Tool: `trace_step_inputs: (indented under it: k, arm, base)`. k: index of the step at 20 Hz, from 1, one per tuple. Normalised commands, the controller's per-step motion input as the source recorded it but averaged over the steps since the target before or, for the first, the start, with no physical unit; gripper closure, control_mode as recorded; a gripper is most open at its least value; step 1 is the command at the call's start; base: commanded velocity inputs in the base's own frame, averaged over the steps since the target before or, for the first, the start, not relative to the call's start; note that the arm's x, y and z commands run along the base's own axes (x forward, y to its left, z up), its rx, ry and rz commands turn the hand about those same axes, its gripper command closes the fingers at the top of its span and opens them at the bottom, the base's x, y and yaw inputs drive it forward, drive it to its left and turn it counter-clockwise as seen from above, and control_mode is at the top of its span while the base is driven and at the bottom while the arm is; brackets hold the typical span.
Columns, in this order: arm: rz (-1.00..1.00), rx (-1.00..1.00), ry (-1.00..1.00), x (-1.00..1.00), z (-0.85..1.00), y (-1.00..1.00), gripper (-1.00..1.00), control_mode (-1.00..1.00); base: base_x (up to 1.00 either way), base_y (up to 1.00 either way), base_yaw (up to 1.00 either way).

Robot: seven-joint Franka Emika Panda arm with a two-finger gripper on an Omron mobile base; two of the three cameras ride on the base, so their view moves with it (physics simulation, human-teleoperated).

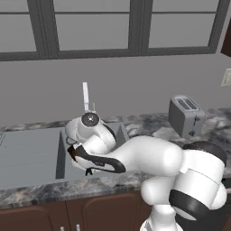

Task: Pick the colander and pan and place them in the sink. Then turn on the water.

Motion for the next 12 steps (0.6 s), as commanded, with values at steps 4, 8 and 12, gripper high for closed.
trace_step_inputs:
  k: [4, 8, 12]
  arm:
    - [0.07, 0.00, 0.00, 0.12, -0.22, 0.00, 1.00, -1.00]
    - [0.05, 0.00, 0.00, 0.07, -0.31, 0.00, 1.00, -1.00]
    - [0.03, 0.00, 0.00, 0.11, -0.26, 0.00, 1.00, -1.00]
  base:
    - [0.00, 0.00, 0.00]
    - [0.00, 0.00, 0.00]
    - [0.00, 0.00, 0.00]
